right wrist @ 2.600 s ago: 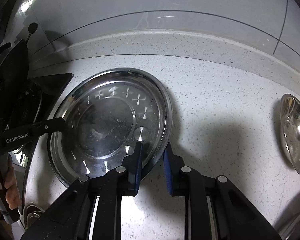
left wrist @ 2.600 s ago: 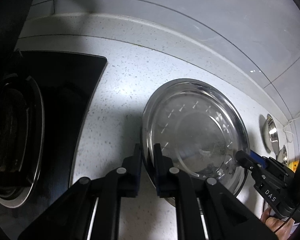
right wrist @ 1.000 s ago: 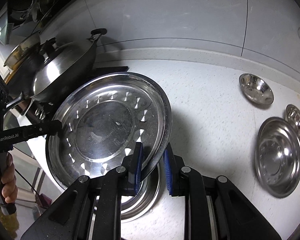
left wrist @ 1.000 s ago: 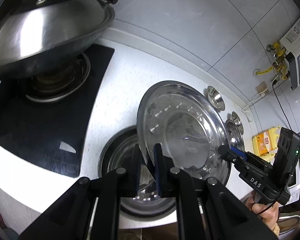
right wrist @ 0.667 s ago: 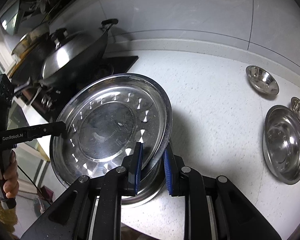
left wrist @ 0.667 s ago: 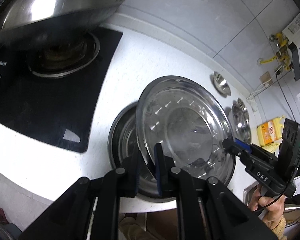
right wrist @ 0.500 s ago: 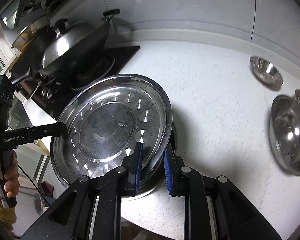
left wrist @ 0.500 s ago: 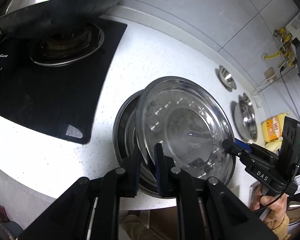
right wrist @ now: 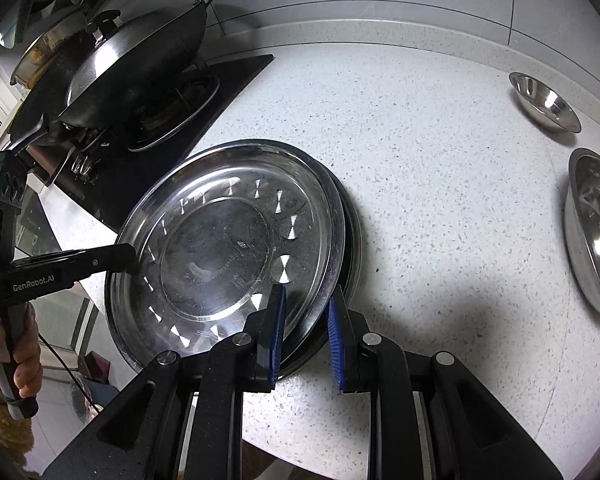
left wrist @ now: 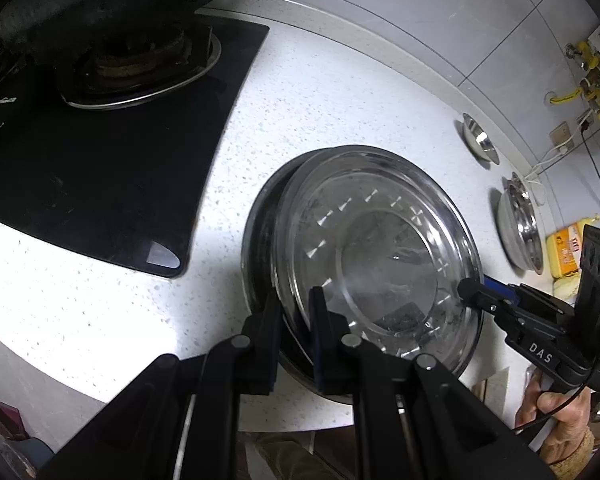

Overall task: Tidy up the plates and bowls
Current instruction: 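Lift the plain plate with both tools and lower it onto the plate stack, then open both tools and release the plain plate on the stack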

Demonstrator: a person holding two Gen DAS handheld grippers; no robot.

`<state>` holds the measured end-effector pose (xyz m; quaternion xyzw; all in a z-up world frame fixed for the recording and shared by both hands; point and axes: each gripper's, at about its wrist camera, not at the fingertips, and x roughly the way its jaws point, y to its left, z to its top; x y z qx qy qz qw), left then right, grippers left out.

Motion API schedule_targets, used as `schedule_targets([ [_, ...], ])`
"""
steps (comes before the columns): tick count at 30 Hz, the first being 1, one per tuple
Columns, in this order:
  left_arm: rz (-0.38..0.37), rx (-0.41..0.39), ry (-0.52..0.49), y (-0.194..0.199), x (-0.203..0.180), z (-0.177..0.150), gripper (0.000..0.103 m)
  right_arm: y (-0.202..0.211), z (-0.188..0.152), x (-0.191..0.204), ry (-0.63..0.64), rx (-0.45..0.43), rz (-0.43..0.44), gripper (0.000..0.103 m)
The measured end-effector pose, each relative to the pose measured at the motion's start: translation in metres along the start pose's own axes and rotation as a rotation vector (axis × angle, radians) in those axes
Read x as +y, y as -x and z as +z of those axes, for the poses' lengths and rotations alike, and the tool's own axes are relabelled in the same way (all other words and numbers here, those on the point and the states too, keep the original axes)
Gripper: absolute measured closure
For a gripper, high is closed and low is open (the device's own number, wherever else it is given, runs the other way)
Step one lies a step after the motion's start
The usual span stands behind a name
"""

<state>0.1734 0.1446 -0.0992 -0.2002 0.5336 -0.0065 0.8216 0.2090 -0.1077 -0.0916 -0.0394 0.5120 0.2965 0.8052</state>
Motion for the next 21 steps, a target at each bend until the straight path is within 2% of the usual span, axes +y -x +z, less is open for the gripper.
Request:
schedule_targets([
  [7,0.031,0.015,0.003,-0.008,0.003,0.000,0.091,-0.016,-0.001,0.004,0.012,0.033,0.012,0.084],
  [15,0.092,-0.033,-0.028,-0.002,-0.002,0.004,0.090,-0.015,-0.001,-0.002,0.019,0.039,0.026,0.084],
  [17,0.110,-0.051,-0.025,0.002,-0.001,0.007,0.089,-0.012,-0.001,-0.005,0.018,0.032,0.035,0.079],
  [19,0.131,-0.072,-0.023,0.007,-0.001,0.009,0.083,-0.009,0.000,-0.006,0.020,0.017,0.043,0.070],
  [20,0.144,-0.092,-0.021,0.012,-0.001,0.010,0.072,-0.005,0.000,-0.006,0.024,0.004,0.053,0.066],
  [21,0.149,-0.107,-0.018,0.016,-0.001,0.011,0.070,-0.003,0.001,-0.005,0.030,-0.004,0.056,0.065],
])
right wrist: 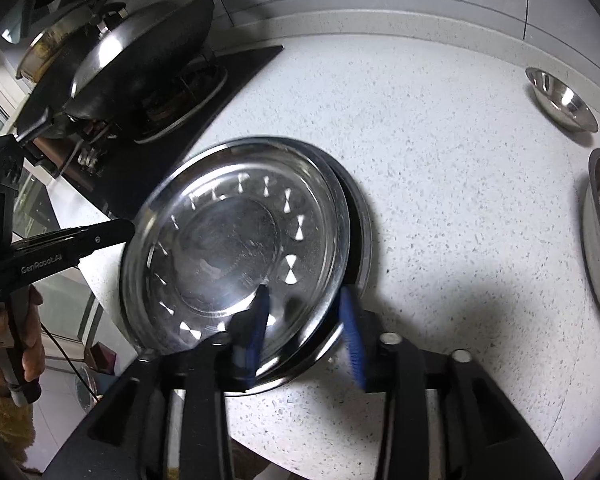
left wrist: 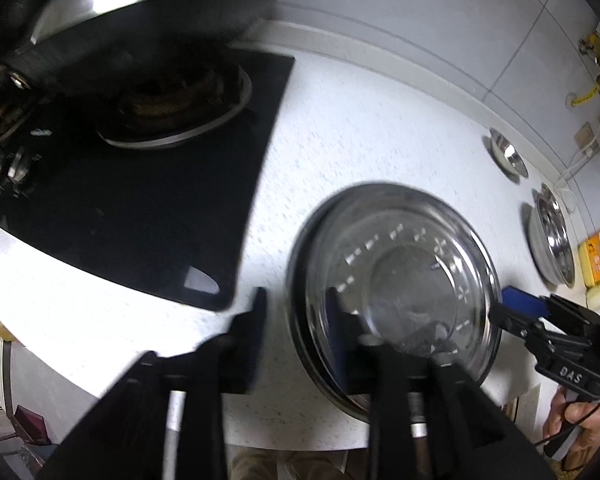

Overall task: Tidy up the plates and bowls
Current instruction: 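Open both tools and release the plain plate on the stack, then close both tools on the rim of the large steel bowl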

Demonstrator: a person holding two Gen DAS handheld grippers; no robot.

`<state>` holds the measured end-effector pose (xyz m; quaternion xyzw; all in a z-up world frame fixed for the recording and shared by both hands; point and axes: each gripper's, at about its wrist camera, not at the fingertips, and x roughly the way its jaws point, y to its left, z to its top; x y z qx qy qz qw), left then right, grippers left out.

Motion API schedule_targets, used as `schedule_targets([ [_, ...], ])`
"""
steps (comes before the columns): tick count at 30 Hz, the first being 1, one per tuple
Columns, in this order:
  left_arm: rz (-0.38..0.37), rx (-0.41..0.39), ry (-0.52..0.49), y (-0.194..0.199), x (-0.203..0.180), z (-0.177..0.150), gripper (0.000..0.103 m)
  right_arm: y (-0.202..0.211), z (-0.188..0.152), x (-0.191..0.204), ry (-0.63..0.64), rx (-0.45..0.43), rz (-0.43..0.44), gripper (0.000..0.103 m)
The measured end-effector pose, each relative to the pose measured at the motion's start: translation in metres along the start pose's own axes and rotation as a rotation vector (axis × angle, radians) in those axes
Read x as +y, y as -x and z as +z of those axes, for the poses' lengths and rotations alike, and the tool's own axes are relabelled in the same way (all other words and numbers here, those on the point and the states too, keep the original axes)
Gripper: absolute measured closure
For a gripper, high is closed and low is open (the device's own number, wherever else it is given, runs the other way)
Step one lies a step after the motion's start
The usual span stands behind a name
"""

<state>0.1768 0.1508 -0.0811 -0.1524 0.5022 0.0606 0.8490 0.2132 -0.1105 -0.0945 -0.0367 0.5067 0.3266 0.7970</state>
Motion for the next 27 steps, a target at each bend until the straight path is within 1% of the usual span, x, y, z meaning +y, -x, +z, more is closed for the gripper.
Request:
schedule_targets([
  [4,0.009,-0.072,0.005,0.021,-0.005,0.008,0.070,0.013,0.001,-0.001,0.015,-0.031,0.004,0.064],
  [5,-0.007,-0.086,0.006,0.027,-0.010,0.010,0.066,0.019,0.000,-0.003,0.014,-0.043,0.006,0.063],
  [6,-0.019,-0.095,0.005,0.031,-0.015,0.011,0.060,0.024,0.000,-0.005,0.012,-0.055,0.000,0.063],
  [8,-0.047,-0.111,-0.014,0.038,-0.030,0.010,0.056,0.043,-0.004,-0.014,0.009,-0.092,-0.018,0.056],
  [9,-0.061,-0.109,-0.027,0.040,-0.038,0.009,0.055,0.050,-0.006,-0.019,0.008,-0.107,-0.031,0.055],
  [11,-0.097,-0.096,-0.050,0.039,-0.058,0.007,0.055,0.066,-0.009,-0.031,-0.008,-0.137,-0.059,0.053],
  [14,-0.182,-0.055,-0.084,0.034,-0.099,0.003,0.055,0.093,-0.017,-0.059,-0.047,-0.173,-0.117,0.048],
  [16,-0.224,-0.036,-0.099,0.028,-0.122,0.001,0.055,0.110,-0.024,-0.083,-0.081,-0.191,-0.169,0.047],
  [17,-0.249,-0.017,-0.104,0.022,-0.140,0.000,0.055,0.117,-0.026,-0.094,-0.098,-0.193,-0.188,0.047],
  [19,-0.300,0.016,-0.107,0.012,-0.167,-0.002,0.055,0.130,-0.033,-0.122,-0.139,-0.196,-0.241,0.046],
  [22,-0.360,0.051,-0.124,-0.010,-0.221,0.002,0.055,0.148,-0.041,-0.171,-0.212,-0.196,-0.309,0.045],
  [25,-0.387,0.076,-0.122,-0.032,-0.264,0.011,0.055,0.159,-0.042,-0.213,-0.285,-0.198,-0.349,0.045],
  [27,-0.374,0.088,-0.137,-0.055,-0.295,0.019,0.055,0.161,-0.040,-0.238,-0.314,-0.189,-0.367,0.045],
])
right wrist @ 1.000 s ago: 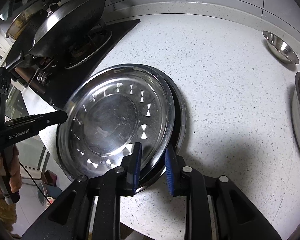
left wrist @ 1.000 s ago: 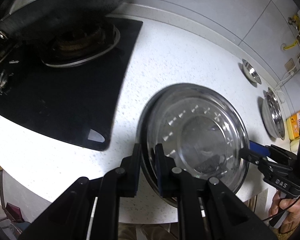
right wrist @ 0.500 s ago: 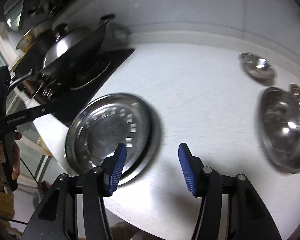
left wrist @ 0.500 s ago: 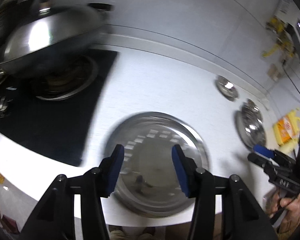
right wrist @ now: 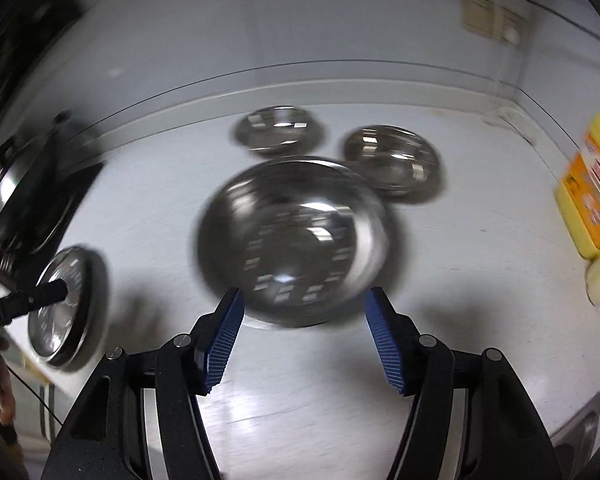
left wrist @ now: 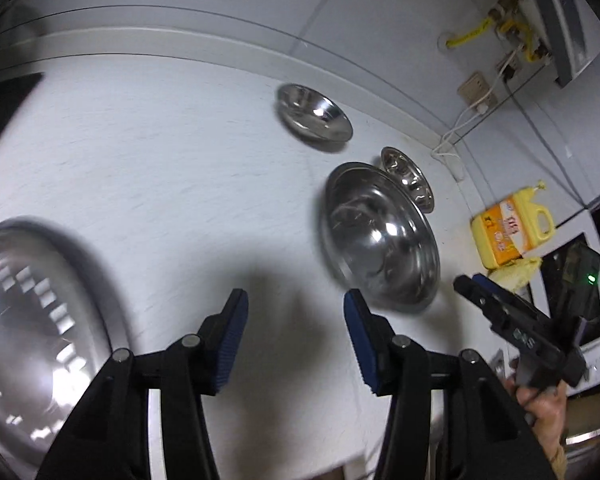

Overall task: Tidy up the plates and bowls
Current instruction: 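Close both tools on the rim of the large steel bowl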

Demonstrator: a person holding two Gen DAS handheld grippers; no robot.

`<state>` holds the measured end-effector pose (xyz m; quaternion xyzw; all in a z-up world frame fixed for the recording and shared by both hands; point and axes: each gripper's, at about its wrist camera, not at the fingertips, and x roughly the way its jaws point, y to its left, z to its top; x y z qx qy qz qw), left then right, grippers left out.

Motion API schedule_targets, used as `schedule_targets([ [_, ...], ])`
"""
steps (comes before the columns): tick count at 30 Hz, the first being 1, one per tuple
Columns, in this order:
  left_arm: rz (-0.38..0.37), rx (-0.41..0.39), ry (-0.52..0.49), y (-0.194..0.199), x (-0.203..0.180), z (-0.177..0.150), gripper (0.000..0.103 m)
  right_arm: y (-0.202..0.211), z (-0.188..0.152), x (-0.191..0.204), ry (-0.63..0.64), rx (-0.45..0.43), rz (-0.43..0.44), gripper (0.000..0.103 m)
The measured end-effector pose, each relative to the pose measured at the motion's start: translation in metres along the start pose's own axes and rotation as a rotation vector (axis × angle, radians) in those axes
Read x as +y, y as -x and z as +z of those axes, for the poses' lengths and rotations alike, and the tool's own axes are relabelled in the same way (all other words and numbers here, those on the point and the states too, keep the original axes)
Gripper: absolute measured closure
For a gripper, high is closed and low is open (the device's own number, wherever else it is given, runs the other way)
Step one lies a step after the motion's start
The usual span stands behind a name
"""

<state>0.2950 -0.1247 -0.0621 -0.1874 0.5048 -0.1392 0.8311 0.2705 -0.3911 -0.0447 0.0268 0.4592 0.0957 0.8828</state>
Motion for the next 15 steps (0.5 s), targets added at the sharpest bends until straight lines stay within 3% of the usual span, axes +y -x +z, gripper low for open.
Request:
schedule_targets([
  [5,0.078,0.038,-0.022,-0.061,-0.025,0.024,0.055,-0.032,0.021,-0.028,-0.008,0.054,-0.022,0.045],
  [15,0.109,0.089,0.005,-0.106,-0.029,0.043,0.055,-0.079,0.032,-0.050,-0.039,0.122,0.004,0.045],
])
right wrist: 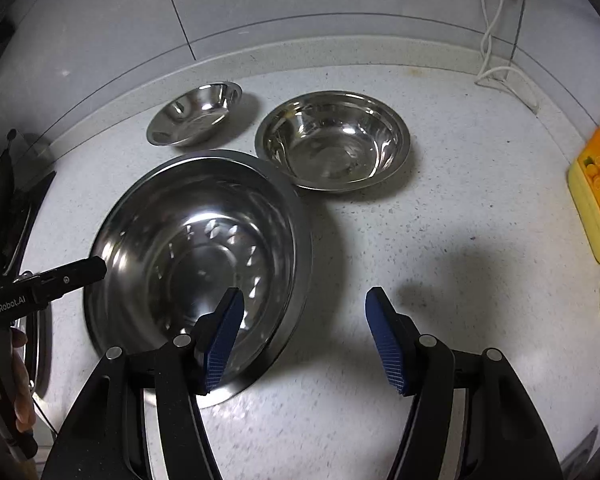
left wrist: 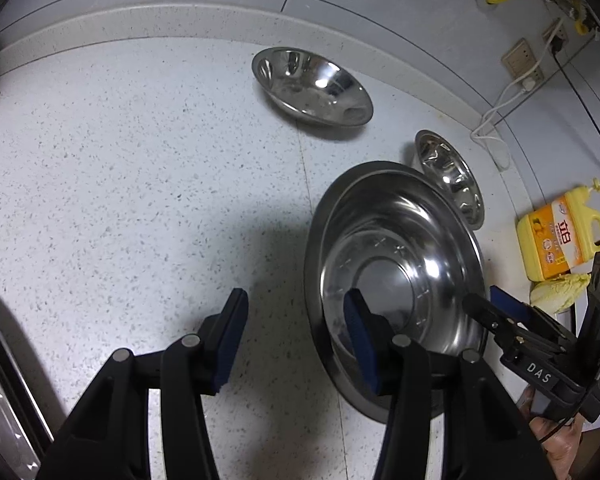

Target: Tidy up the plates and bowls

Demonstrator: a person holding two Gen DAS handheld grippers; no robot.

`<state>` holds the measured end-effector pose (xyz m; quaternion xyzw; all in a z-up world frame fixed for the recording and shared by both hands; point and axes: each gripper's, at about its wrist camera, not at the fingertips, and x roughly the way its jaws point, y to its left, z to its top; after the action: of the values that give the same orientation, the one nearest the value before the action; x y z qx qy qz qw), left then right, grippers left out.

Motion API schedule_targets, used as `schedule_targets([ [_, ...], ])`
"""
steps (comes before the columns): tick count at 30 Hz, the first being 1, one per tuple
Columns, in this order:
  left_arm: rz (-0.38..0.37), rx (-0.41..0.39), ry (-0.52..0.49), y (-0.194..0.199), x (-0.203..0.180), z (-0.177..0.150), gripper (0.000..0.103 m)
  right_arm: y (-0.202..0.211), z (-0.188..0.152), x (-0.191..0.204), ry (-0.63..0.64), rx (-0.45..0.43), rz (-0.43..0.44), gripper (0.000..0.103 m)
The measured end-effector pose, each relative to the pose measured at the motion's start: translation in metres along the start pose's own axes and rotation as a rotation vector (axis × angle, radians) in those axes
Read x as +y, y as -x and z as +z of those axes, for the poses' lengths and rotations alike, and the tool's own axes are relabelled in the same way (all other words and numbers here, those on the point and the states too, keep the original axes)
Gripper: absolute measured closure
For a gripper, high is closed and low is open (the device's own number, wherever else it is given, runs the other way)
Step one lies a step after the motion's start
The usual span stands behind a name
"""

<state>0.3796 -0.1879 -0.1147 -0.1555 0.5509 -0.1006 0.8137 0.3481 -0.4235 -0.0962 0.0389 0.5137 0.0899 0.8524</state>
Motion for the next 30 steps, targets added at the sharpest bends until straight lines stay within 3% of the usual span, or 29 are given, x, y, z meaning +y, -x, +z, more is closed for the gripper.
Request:
schedule_targets([
  [4,-0.025,0.021,0.011,-0.007,-0.001,0.000,0.058,-0.005,0.002,0.001,0.006,0.010,0.010,0.065],
  [7,-0.052,0.030,0.010,-0.012,-0.002,0.000,0.075,-0.007,0.002,0.001,0.008,0.016,0.014,0.081],
  [10,-0.080,0.038,0.009,-0.014,-0.004,-0.001,0.092,-0.005,0.001,0.003,0.011,0.008,0.018,0.088],
  [19,-0.132,-0.006,0.017,0.027,-0.006,-0.013,0.092,0.017,-0.005,0.010,0.016,-0.025,0.032,0.089],
  [25,-0.183,-0.028,0.019,0.078,-0.003,-0.045,0.093,0.066,-0.025,0.023,0.020,-0.069,0.069,0.089],
  [30,-0.203,-0.009,0.055,0.095,0.007,-0.076,0.093,0.092,-0.054,0.035,0.029,-0.065,0.088,0.089],
])
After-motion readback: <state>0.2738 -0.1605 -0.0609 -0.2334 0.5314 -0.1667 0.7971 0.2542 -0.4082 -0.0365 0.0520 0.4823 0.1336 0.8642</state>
